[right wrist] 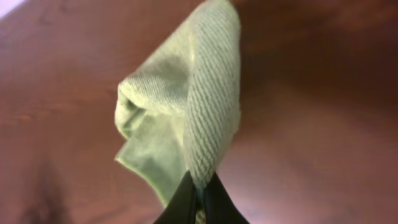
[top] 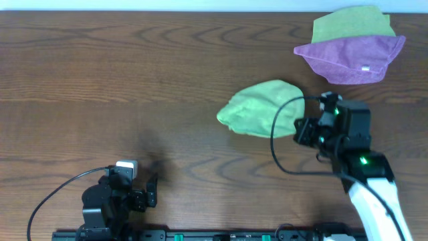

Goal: Fold the cloth

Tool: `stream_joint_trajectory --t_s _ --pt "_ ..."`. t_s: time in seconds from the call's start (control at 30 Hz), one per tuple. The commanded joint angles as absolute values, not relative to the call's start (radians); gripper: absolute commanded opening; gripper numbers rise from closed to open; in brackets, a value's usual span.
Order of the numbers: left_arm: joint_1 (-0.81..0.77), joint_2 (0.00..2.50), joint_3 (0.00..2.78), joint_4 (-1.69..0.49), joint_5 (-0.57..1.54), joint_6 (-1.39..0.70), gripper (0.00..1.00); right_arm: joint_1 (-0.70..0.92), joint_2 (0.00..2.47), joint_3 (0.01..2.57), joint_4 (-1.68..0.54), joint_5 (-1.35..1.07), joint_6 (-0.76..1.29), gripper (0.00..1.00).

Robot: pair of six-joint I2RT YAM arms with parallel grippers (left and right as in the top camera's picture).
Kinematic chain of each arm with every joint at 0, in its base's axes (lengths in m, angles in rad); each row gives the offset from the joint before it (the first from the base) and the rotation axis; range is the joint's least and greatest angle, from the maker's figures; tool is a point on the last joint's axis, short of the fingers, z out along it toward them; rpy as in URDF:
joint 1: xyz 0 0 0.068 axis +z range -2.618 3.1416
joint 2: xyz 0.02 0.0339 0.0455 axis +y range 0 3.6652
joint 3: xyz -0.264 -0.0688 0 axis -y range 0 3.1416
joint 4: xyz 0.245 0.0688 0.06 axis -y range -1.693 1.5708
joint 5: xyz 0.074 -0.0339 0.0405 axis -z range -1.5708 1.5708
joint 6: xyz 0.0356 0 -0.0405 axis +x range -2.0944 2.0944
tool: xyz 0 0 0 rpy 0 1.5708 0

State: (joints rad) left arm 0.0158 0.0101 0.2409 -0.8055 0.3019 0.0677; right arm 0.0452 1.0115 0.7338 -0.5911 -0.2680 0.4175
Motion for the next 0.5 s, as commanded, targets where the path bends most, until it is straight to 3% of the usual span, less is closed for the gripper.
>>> stream_joint_trajectory --t_s 0.0,0.07,0.1,0.3,0.47 --pt "0.011 0.004 0.231 -0.807 0.349 0.026 0.95 0.052 0.96 0.738 -0.689 -0.235 0.418 0.06" --pt "0.011 0.004 0.231 -0.807 0.349 0.002 0.95 0.052 0.945 0.738 -0.77 -0.225 0.418 0.4" --pt "0.011 0.004 0.231 -0.807 0.349 -0.005 0.95 0.052 0.943 0.738 -0.804 -0.211 0.418 0.51" --pt "0.011 0.004 0.231 -0.807 0.35 -0.008 0.95 0.052 0.942 0.738 -0.869 -0.092 0.419 0.76" --pt "0.011 0.004 0.231 -0.807 0.374 -0.008 0.95 0.052 0.958 0.738 -0.856 -0.048 0.418 0.82"
